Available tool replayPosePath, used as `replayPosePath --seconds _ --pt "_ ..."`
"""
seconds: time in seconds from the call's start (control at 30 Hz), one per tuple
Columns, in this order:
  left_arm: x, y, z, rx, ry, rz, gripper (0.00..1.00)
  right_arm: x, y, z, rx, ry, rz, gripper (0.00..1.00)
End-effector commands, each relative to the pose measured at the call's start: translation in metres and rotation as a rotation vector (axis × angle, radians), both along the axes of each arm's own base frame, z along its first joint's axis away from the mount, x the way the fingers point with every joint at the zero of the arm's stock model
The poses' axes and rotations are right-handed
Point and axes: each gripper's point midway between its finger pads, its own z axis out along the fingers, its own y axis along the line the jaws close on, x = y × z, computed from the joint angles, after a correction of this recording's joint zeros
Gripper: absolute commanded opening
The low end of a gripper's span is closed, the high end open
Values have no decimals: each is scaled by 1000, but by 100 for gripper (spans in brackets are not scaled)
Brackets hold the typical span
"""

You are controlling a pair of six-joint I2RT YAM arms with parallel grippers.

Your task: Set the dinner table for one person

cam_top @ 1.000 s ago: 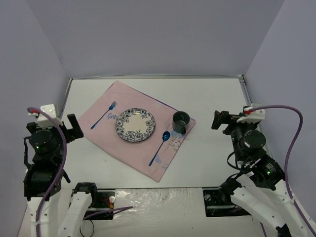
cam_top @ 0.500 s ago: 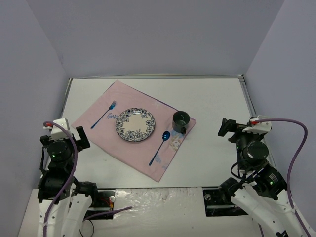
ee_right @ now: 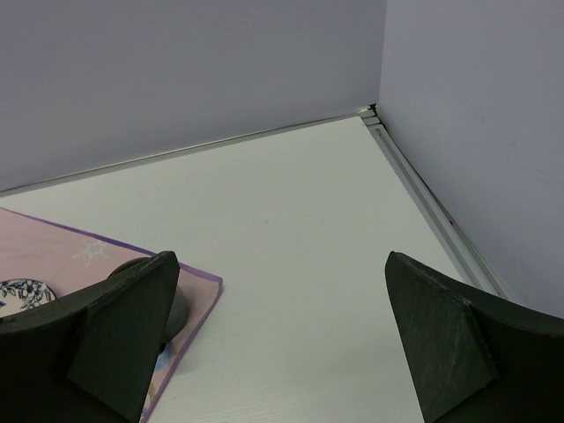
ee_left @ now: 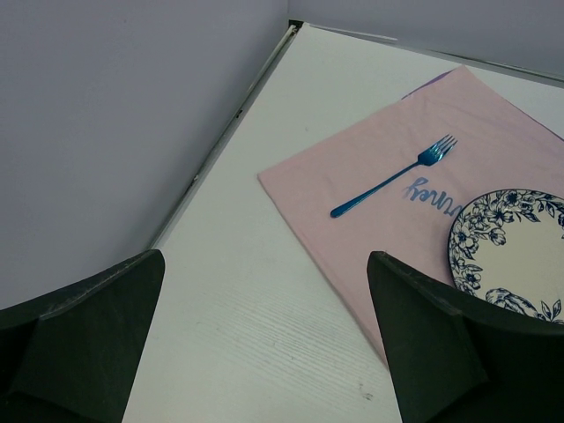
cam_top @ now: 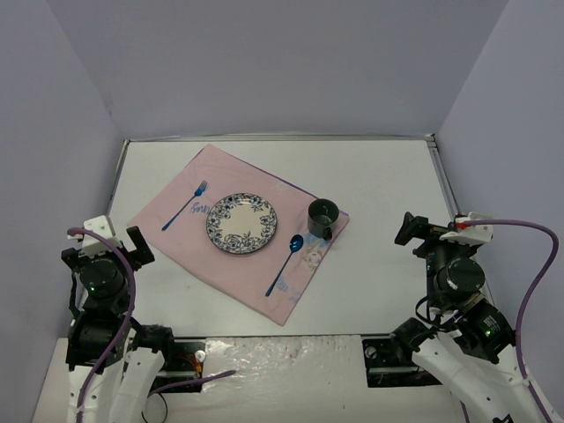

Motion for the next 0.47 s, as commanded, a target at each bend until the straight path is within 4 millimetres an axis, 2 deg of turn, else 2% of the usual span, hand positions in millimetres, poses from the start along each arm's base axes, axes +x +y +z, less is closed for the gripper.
replayPosePath --seconds 0.0,0.43 --pt "8 2 22 15 -70 13 97 7 0 12 28 -43 -28 100" --pt "6 0 23 17 -81 2 97 7 2 13 22 -42 -15 100"
